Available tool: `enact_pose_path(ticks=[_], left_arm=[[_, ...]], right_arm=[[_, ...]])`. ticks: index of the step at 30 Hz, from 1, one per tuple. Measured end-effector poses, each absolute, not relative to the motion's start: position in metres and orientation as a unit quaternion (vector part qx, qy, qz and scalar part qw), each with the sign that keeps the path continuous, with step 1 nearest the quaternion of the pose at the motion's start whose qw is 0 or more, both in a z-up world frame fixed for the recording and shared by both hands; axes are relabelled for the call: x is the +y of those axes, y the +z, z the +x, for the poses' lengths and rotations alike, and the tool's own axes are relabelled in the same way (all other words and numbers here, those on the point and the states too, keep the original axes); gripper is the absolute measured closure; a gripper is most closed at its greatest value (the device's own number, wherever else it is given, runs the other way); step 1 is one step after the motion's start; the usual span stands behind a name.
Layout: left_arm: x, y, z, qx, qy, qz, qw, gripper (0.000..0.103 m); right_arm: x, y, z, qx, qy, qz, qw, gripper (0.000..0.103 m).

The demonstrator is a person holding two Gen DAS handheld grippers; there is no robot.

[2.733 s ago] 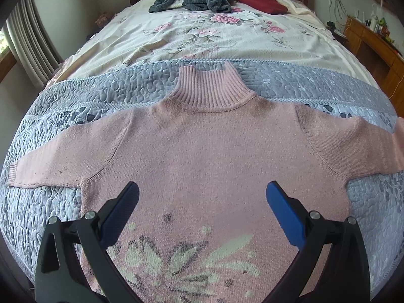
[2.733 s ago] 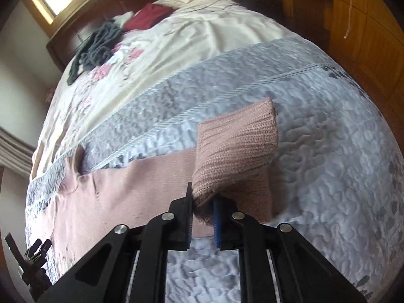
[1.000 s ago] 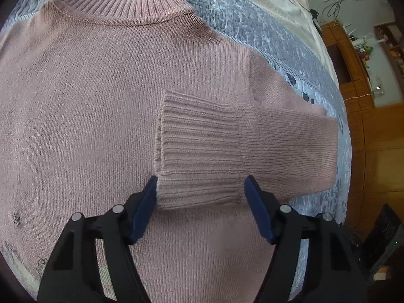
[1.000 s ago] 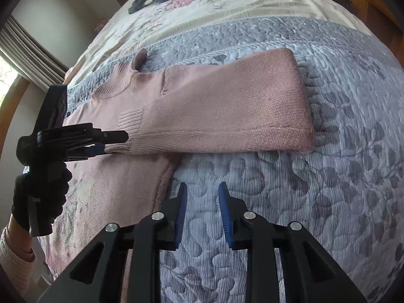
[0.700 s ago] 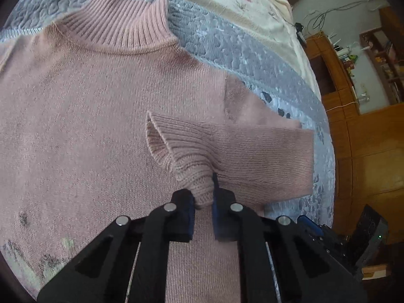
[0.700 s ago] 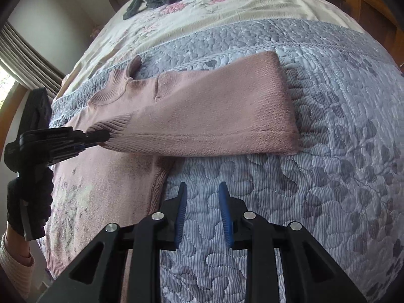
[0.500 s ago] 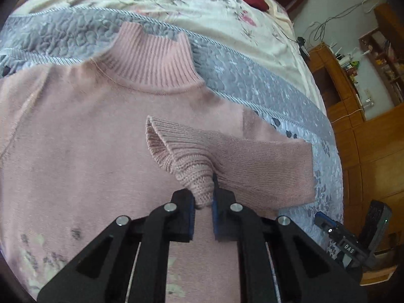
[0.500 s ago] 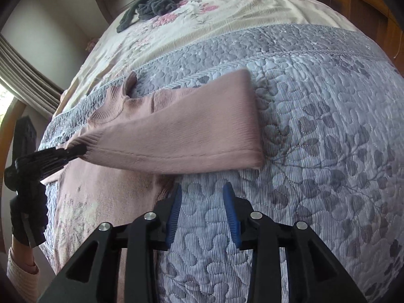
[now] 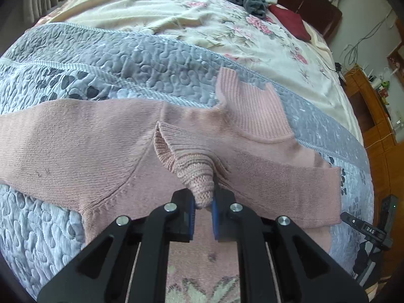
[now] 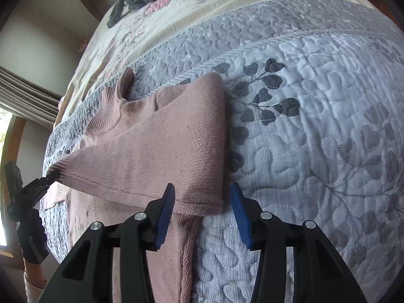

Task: Fold small clothes
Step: 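Grasp the other sleeve cuff with the left tool and fold it across, then lay the sleeve on the sweater body and open the left tool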

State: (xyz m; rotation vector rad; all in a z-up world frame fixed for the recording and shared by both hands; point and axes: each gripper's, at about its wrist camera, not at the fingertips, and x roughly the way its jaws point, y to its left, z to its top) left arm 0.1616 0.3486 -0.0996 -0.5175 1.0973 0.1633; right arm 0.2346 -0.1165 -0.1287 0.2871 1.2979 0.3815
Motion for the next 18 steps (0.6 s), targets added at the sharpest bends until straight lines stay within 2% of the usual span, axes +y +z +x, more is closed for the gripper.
enact_pose_path(ticks=[3, 9, 11, 13, 15, 16, 18], left_arm=[[0.356, -0.124, 0.162, 0.536, 0.083, -0.242, 0.805, 0.094], [0.361, -0.170, 0.158, 0.562, 0.097, -0.222, 0.791, 0.086], [0.364, -0.166, 0.156, 0.558, 0.090, -0.227, 0.793, 0.084], [0.371, -0.150, 0.150, 0.548, 0.100, -0.227, 0.799, 0.073], [0.377, -0.123, 0.140, 0.515, 0.107, -0.224, 0.821, 0.071], [0.379, -0.110, 0.135, 0.498, 0.111, -0.220, 0.831, 0.065], [0.374, -0.092, 0.135, 0.481, 0.105, -0.215, 0.843, 0.061]], right_arm=[[-0.105, -0.143, 0.234, 0.614, 0.155, 0.109, 0.766, 0.064], [-0.101, -0.153, 0.233, 0.613, 0.145, 0.085, 0.772, 0.065], [-0.098, -0.150, 0.234, 0.613, 0.146, 0.074, 0.773, 0.065], [-0.095, -0.139, 0.232, 0.610, 0.145, 0.055, 0.777, 0.065], [-0.094, -0.116, 0.225, 0.585, 0.150, 0.041, 0.796, 0.063], [-0.091, -0.104, 0.221, 0.572, 0.159, 0.039, 0.804, 0.062], [-0.081, -0.090, 0.218, 0.561, 0.178, 0.040, 0.808, 0.061]])
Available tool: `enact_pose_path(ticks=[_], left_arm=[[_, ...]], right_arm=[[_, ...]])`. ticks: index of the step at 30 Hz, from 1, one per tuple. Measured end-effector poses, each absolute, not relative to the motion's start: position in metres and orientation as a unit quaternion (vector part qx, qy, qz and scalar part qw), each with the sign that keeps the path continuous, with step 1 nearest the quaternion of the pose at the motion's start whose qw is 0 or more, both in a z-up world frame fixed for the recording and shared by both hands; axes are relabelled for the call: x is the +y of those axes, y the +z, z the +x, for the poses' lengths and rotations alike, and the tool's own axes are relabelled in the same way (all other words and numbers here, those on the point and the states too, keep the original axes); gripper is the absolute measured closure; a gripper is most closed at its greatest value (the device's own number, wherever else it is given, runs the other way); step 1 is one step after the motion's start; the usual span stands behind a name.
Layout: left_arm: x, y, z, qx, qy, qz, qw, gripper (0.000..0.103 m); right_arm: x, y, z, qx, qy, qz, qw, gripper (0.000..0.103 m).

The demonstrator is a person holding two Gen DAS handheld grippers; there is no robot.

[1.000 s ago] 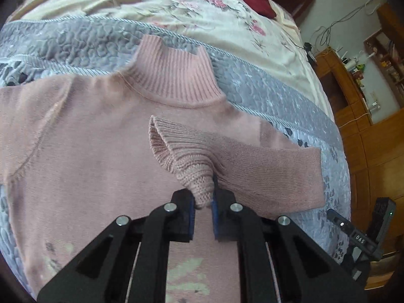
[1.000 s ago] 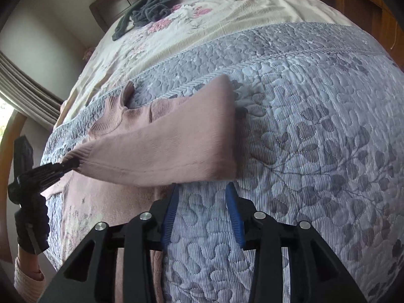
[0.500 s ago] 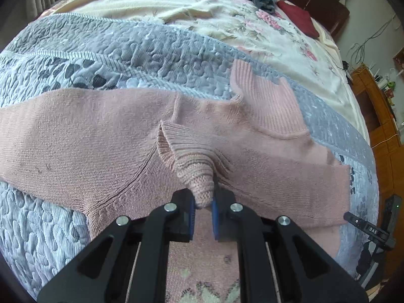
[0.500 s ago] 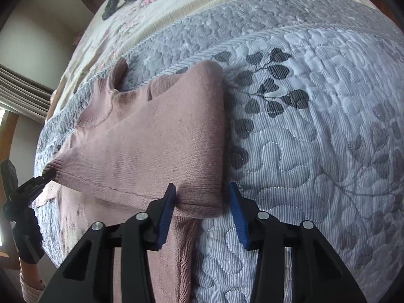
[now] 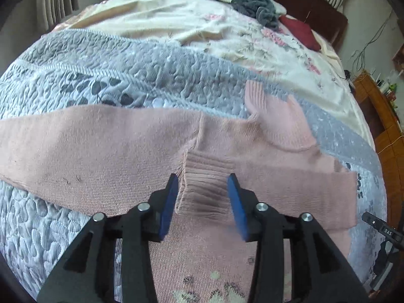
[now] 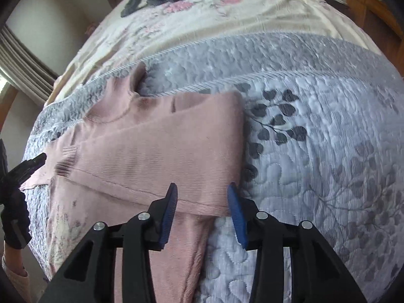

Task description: Fold small clothes

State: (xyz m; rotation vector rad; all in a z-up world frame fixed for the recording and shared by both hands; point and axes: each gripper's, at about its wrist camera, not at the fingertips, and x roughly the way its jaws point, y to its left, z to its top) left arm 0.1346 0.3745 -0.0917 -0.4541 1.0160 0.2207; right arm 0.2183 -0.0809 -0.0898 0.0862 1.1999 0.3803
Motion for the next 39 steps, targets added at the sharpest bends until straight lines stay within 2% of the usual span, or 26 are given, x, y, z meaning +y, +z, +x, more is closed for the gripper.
enact_pose_path(ticks=[4, 9, 12, 17, 20, 22, 23, 30, 39], left_arm=[[0.346, -0.090, 0.151, 0.488, 0.063, -0.206, 0.846, 0.059], [0.325, -0.143, 0.170, 0.539, 0.054, -0.209, 0.814, 0.059], [0.332, -0.172, 0.170, 0.555, 0.060, -0.217, 0.801, 0.061], [0.336, -0.167, 0.166, 0.551, 0.047, -0.226, 0.802, 0.061], [0.352, -0.143, 0.152, 0.531, 0.050, -0.249, 0.809, 0.058], [0.372, -0.120, 0.132, 0.500, 0.050, -0.268, 0.822, 0.045], [0.385, -0.110, 0.121, 0.487, 0.059, -0.273, 0.828, 0.044], [0.501, -0.094, 0.022, 0.467, 0.177, -0.290, 0.816, 0.042], [0.646, -0.117, -0.081, 0.416, 0.282, -0.403, 0.765, 0.042]], right_arm=[[-0.049, -0.097, 0.221, 0.576, 0.208, 0.039, 0.790, 0.061], [-0.034, -0.139, 0.223, 0.613, 0.194, 0.038, 0.765, 0.061], [-0.037, -0.148, 0.219, 0.608, 0.197, 0.042, 0.768, 0.059], [-0.033, -0.148, 0.220, 0.610, 0.197, 0.030, 0.767, 0.058], [-0.031, -0.127, 0.215, 0.599, 0.201, 0.038, 0.774, 0.057], [-0.027, -0.109, 0.205, 0.584, 0.218, 0.037, 0.781, 0.051], [-0.024, -0.102, 0.200, 0.579, 0.225, 0.034, 0.783, 0.048], [0.030, -0.094, 0.178, 0.584, 0.279, 0.021, 0.762, 0.046], [0.124, -0.111, 0.144, 0.594, 0.339, -0.018, 0.730, 0.046]])
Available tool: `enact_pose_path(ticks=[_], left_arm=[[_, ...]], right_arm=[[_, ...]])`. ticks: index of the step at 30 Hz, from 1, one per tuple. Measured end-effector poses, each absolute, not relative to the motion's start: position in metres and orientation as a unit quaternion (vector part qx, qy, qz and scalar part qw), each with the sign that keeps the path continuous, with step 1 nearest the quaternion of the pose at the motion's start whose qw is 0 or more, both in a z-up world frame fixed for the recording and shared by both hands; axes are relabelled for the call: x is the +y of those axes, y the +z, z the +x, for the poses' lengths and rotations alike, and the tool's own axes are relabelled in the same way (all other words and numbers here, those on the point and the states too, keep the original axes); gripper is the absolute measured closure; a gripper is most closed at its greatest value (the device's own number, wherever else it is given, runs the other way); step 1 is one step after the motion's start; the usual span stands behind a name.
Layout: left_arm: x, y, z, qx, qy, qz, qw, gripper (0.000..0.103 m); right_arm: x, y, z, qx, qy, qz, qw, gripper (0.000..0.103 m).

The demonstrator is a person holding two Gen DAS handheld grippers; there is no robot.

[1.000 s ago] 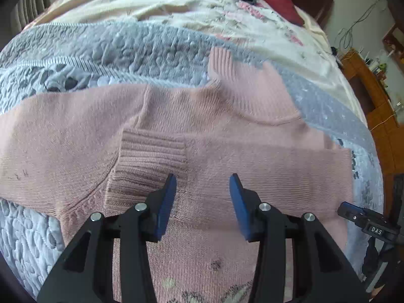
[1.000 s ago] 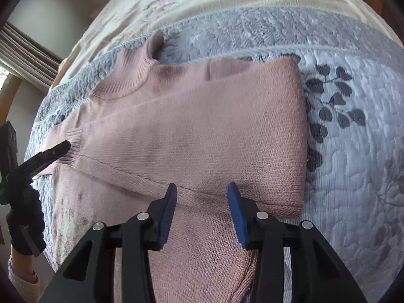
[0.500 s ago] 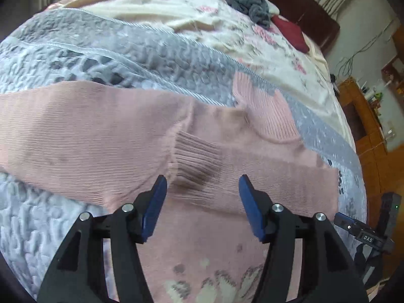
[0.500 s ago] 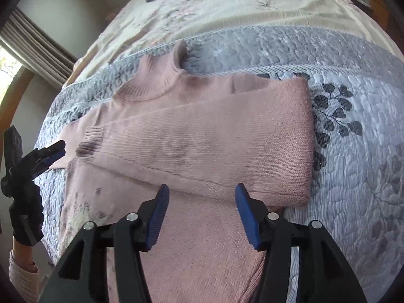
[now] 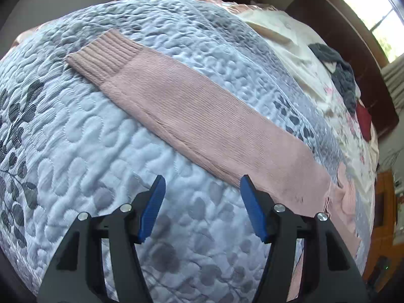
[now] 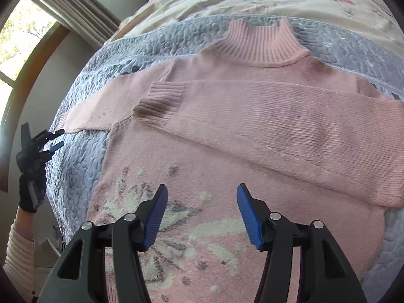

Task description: Fold small clothes

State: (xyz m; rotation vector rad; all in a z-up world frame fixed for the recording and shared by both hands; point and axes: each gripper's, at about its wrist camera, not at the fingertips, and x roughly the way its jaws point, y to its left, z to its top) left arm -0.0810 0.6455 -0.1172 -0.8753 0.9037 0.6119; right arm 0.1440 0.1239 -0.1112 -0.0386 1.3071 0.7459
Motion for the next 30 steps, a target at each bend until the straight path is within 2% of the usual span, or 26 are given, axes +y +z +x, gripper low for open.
enact_pose_path(ticks=[8, 12, 14, 17, 18, 19, 24, 30], left_arm=[[0.730, -0.142, -0.111, 0.313, 0.296, -0.525, 0.734, 0.048], [0.750, -0.147, -0.108, 0.292, 0.298, -0.538, 0.733, 0.053], [0.757, -0.150, -0.107, 0.285, 0.302, -0.539, 0.732, 0.060], [0.767, -0.153, -0.104, 0.283, 0.308, -0.540, 0.731, 0.077], [0.769, -0.154, -0.104, 0.286, 0.311, -0.537, 0.730, 0.088], [0.771, -0.155, -0.103, 0.291, 0.314, -0.535, 0.728, 0.095], [0.765, -0.144, -0.101, 0.286, 0.317, -0.510, 0.747, 0.098], [0.714, -0.092, -0.070, 0.275, 0.258, -0.452, 0.808, 0.098]], right_arm=[[0.156, -0.127, 0.127, 0.597, 0.341, -0.057, 0.724, 0.046], [0.154, -0.135, 0.127, 0.603, 0.329, -0.066, 0.724, 0.046], [0.152, -0.140, 0.128, 0.607, 0.321, -0.068, 0.724, 0.046], [0.149, -0.147, 0.129, 0.611, 0.312, -0.075, 0.723, 0.046], [0.147, -0.149, 0.130, 0.613, 0.310, -0.075, 0.723, 0.046], [0.146, -0.150, 0.130, 0.614, 0.309, -0.073, 0.722, 0.046], [0.140, -0.149, 0.129, 0.613, 0.307, -0.068, 0.725, 0.046], [0.129, -0.139, 0.124, 0.604, 0.305, -0.074, 0.733, 0.046]])
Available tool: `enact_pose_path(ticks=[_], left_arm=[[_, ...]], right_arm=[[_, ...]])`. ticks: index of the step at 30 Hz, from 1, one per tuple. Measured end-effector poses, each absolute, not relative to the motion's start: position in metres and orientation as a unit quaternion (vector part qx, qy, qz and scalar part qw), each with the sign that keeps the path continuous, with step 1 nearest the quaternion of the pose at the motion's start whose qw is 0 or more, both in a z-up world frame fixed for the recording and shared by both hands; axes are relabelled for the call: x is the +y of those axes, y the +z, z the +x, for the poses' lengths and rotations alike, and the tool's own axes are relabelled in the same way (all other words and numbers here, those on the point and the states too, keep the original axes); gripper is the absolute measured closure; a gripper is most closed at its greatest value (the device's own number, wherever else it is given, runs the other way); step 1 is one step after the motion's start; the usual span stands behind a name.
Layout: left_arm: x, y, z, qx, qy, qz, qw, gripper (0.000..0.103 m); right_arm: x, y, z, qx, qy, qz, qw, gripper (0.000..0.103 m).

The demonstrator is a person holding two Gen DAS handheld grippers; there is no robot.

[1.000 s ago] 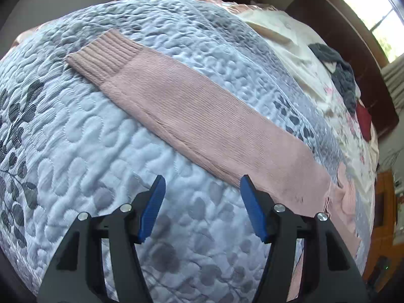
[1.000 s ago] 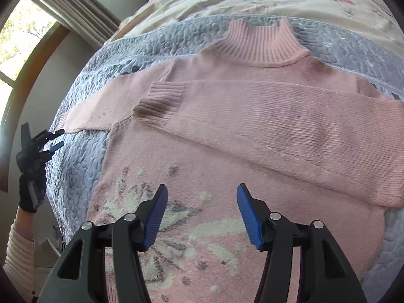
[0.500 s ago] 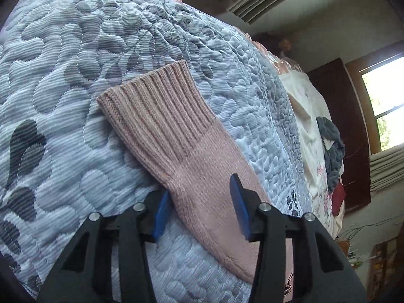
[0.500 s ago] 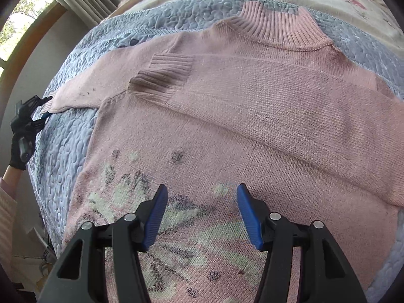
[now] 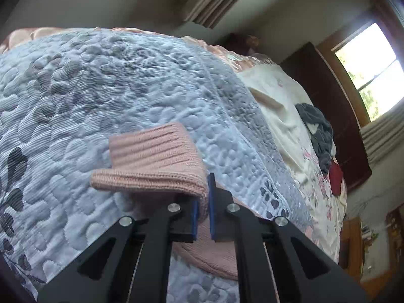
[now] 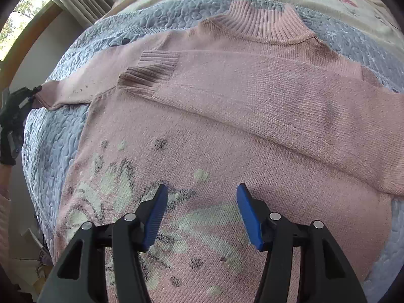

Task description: Fold small clothes

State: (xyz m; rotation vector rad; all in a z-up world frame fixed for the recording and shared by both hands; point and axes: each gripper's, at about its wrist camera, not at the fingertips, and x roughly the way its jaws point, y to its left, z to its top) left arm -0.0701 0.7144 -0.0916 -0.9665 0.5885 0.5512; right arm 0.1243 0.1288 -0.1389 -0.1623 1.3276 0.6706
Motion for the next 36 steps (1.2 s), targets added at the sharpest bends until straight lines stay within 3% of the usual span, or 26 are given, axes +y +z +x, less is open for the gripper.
enact_pose_path(ticks=[7, 13, 23, 30, 32, 36], left_arm=[[0.610, -0.050, -0.007, 0.290, 0.141, -0.395, 0.860, 0.098], [0.527, -0.051, 0.041, 0.308, 0.061, -0.375, 0.873, 0.098], [0.422, -0.107, 0.099, 0.368, 0.001, -0.351, 0.861, 0.097], [0.407, -0.174, 0.104, 0.464, -0.018, -0.365, 0.807, 0.088], [0.415, -0.166, 0.089, 0.457, -0.030, -0.377, 0.805, 0.075], [0.444, -0.121, 0.050, 0.401, 0.000, -0.351, 0.846, 0.031]], right_arm=[[0.100, -0.133, 0.128, 0.600, 0.286, -0.056, 0.745, 0.046], [0.075, -0.130, 0.135, 0.597, 0.268, -0.042, 0.755, 0.046], [0.061, -0.134, 0.145, 0.597, 0.257, -0.027, 0.760, 0.046], [0.066, -0.135, 0.150, 0.602, 0.260, -0.018, 0.755, 0.046], [0.074, -0.132, 0.154, 0.602, 0.266, -0.018, 0.753, 0.046], [0.096, -0.119, 0.163, 0.598, 0.291, -0.002, 0.746, 0.044]])
